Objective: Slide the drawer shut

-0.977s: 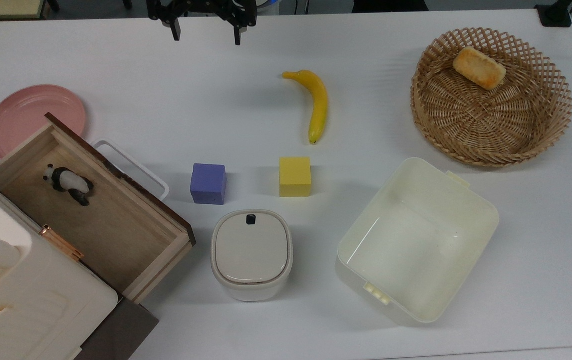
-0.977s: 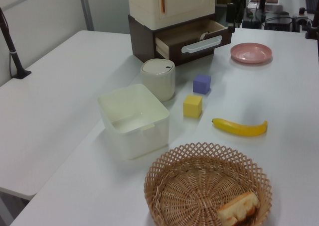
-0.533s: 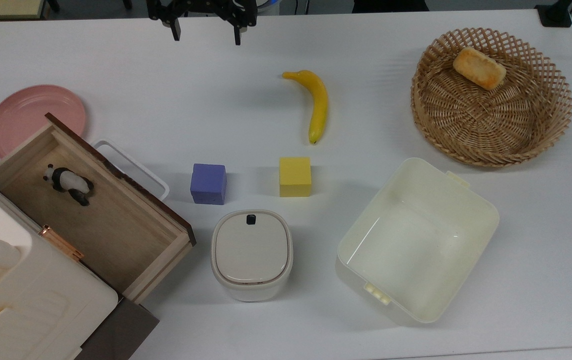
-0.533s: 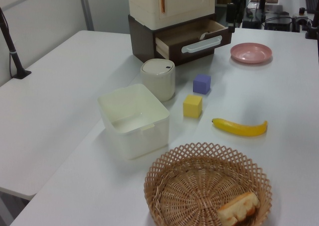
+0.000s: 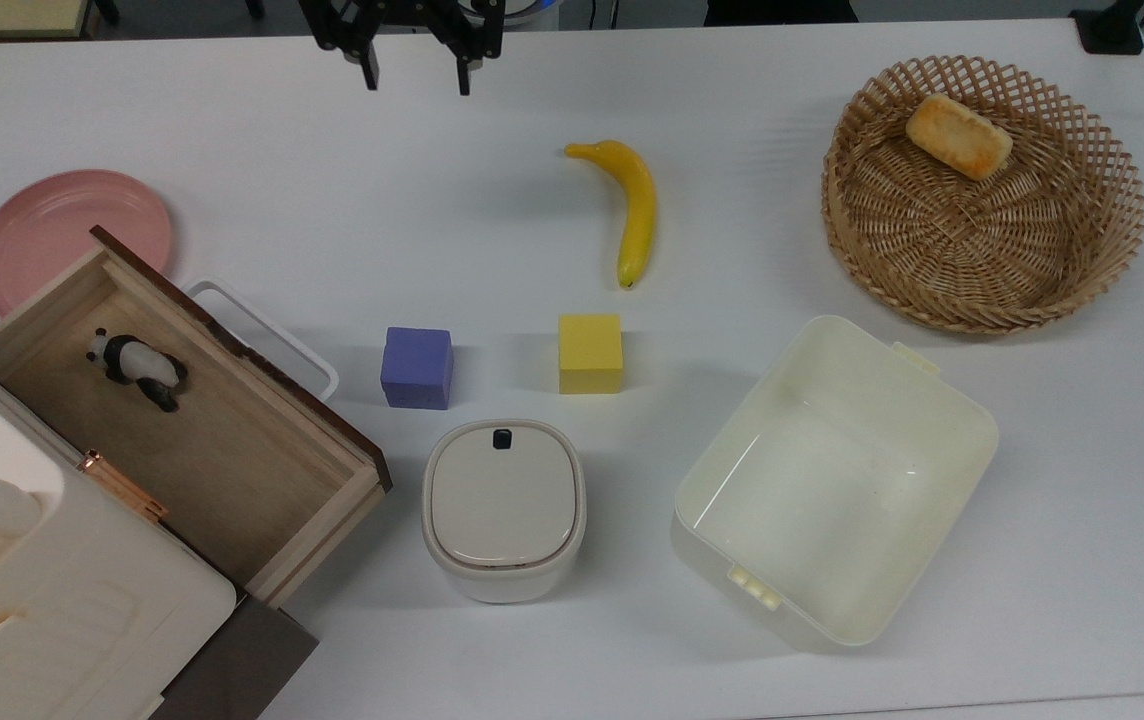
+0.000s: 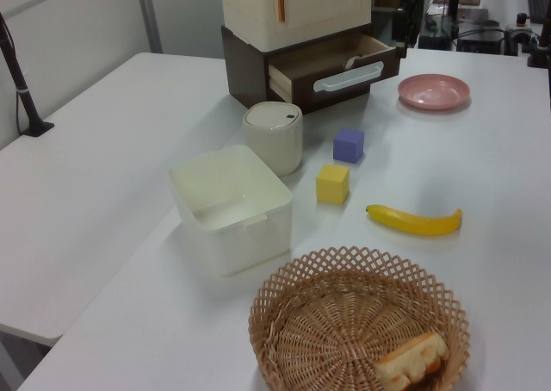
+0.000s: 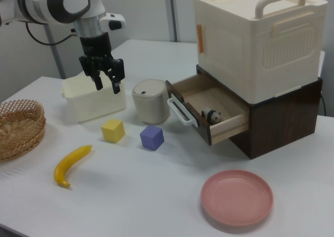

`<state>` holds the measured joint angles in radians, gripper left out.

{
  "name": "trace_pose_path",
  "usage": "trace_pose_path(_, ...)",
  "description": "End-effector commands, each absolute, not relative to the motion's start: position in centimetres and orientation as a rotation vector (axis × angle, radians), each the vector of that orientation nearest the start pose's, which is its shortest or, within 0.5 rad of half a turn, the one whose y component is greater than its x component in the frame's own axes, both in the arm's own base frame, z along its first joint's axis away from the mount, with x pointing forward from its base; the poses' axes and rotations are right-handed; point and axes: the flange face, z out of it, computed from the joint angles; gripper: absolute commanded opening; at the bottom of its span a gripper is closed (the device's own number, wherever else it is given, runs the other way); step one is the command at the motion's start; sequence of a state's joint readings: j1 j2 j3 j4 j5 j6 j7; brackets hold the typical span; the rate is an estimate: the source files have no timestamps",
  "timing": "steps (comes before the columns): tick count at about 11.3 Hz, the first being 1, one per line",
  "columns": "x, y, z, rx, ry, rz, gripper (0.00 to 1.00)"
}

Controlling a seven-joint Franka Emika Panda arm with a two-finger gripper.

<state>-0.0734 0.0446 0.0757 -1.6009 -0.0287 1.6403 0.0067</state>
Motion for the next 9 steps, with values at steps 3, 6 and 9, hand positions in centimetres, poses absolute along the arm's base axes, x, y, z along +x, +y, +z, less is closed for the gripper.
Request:
trace_pose_path(3,57.0,0.1,59.1,-3.151,-0.105,0.017,0.00)
trace_pose_path(6,57.2,0.0,58.7,-3.152,-0.065,0.019,0.00)
trace_pose_path(9,58.9,-0.5,56.9,-3.153,0.119,-0.037,0.00)
